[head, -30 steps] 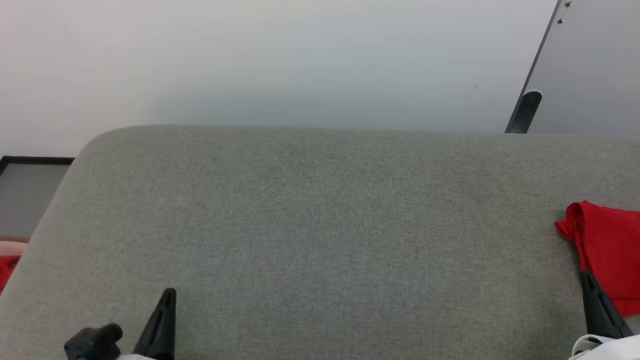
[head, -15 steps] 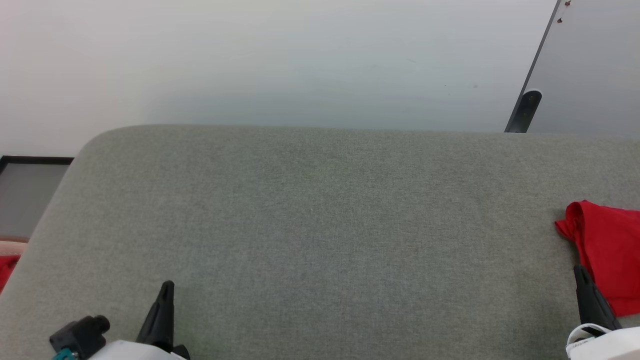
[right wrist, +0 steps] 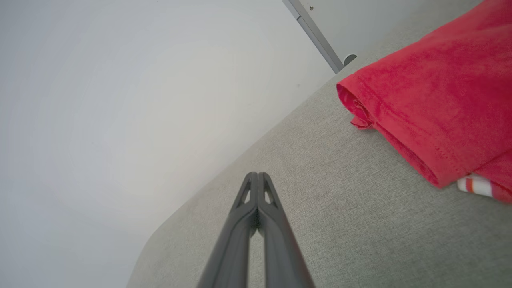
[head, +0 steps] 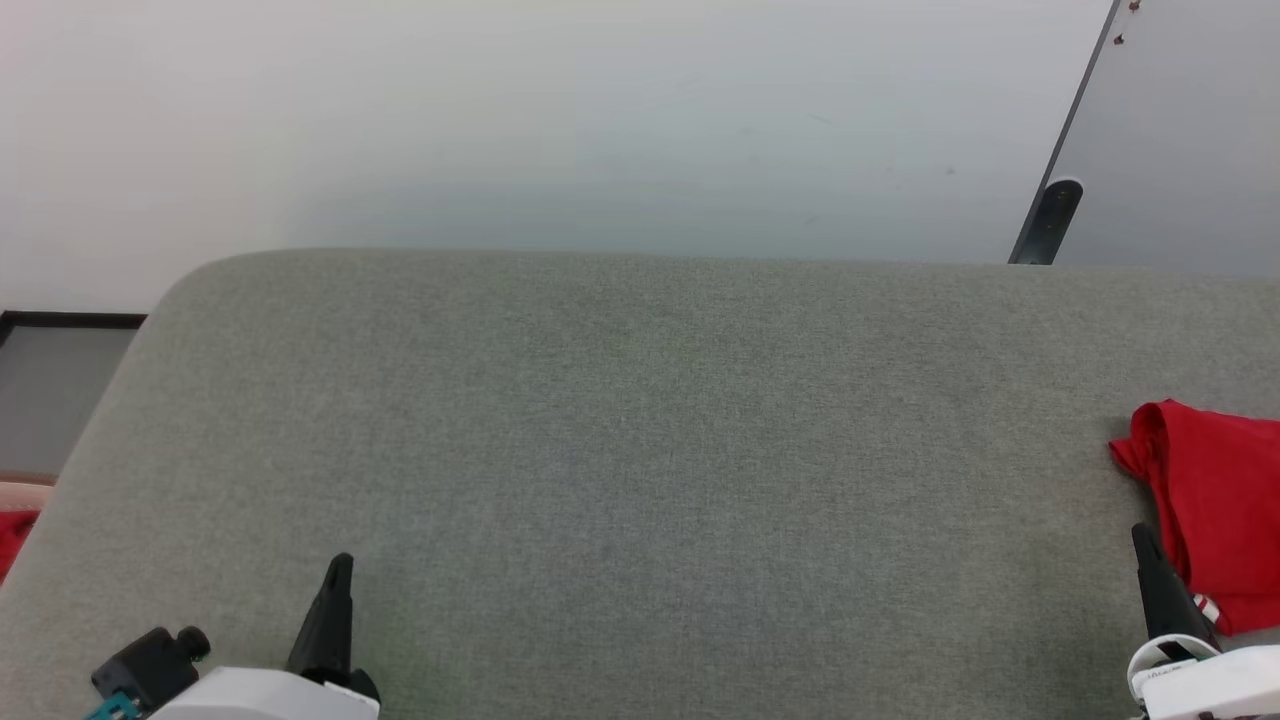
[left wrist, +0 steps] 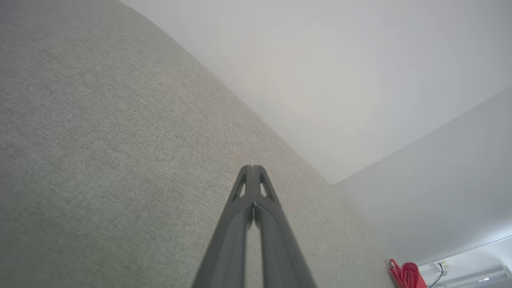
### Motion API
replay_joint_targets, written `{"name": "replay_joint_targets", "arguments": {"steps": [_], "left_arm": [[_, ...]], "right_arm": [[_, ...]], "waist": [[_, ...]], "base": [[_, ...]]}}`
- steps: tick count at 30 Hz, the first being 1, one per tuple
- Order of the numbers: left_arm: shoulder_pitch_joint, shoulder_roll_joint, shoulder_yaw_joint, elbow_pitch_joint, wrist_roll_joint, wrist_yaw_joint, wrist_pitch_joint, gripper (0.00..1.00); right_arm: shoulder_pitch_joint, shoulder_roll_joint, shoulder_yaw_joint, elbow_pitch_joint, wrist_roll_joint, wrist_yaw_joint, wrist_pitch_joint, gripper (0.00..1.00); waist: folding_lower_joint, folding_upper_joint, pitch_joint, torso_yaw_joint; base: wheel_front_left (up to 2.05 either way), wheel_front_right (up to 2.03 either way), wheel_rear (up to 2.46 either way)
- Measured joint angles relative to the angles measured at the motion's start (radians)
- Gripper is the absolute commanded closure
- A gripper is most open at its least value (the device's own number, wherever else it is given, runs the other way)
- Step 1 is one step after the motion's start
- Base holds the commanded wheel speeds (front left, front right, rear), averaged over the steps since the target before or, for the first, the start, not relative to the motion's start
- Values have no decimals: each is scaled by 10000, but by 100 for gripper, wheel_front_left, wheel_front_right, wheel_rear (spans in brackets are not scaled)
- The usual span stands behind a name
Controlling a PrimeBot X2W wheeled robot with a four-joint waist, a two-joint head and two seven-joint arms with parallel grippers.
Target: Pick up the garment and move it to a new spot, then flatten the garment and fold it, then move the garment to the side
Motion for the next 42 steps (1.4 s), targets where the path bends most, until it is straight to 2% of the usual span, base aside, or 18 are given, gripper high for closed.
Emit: {"name": "replay_joint_targets", "arguments": {"steps": [22,42], "left_arm": [[-370,-474,453,255,-2132,-192,629,100],[-701,-838,794,431,-3630,-355,1083,100]], "right_arm": [[-355,230,2,336,2265,-2,351,100],[-615,420,4,577,3827,-2,612,100]], "waist": [[0,0,22,-16],[0,0,41,-31]], "base": [[0,0,0],[0,0,0]]}}
